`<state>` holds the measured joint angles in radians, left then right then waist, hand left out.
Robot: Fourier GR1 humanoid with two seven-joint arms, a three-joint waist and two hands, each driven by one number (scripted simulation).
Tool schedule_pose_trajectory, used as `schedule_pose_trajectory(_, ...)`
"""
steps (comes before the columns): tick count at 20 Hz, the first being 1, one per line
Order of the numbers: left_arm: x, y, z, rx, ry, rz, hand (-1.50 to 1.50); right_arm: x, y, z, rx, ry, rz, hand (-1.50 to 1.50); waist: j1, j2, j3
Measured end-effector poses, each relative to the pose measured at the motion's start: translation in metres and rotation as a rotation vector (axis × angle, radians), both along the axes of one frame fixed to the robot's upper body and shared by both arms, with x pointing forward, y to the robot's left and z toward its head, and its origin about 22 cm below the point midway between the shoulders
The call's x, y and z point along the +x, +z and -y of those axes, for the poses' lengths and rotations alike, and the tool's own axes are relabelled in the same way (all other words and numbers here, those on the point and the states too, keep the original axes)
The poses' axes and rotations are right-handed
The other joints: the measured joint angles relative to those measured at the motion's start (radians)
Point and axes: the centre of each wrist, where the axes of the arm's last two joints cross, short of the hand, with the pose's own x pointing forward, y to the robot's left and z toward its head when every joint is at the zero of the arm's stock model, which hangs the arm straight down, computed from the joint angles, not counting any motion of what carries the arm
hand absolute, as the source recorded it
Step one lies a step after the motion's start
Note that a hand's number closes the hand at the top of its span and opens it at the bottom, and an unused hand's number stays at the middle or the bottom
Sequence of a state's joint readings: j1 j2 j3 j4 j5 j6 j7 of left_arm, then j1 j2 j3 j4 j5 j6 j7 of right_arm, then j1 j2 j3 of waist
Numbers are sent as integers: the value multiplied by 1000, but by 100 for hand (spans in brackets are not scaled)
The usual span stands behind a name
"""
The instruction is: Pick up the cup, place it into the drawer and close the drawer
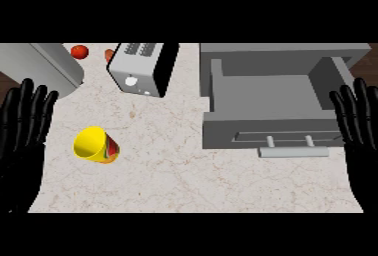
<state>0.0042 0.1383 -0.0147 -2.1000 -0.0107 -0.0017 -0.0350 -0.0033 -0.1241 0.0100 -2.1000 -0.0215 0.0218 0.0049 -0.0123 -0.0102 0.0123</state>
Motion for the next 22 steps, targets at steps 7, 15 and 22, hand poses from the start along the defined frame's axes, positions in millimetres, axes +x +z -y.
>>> schedule_pose_trajectory(7, 2, -3, 1, -80, -70, -72, -150, 6, 1, 6, 3, -38, 0, -150, 11, 8, -10)
schedule_pose_trajectory(15, 1, -29, -22, -270, -77, -208, -150, 9, -10, 3, -77, -23, -59, -150, 14, 10, -12)
schedule_pose_trajectory(22, 3, -64, -45, -296, -14, -284, -150, 10, -7, 9, -81, -15, -62, -150, 12, 10, -13)
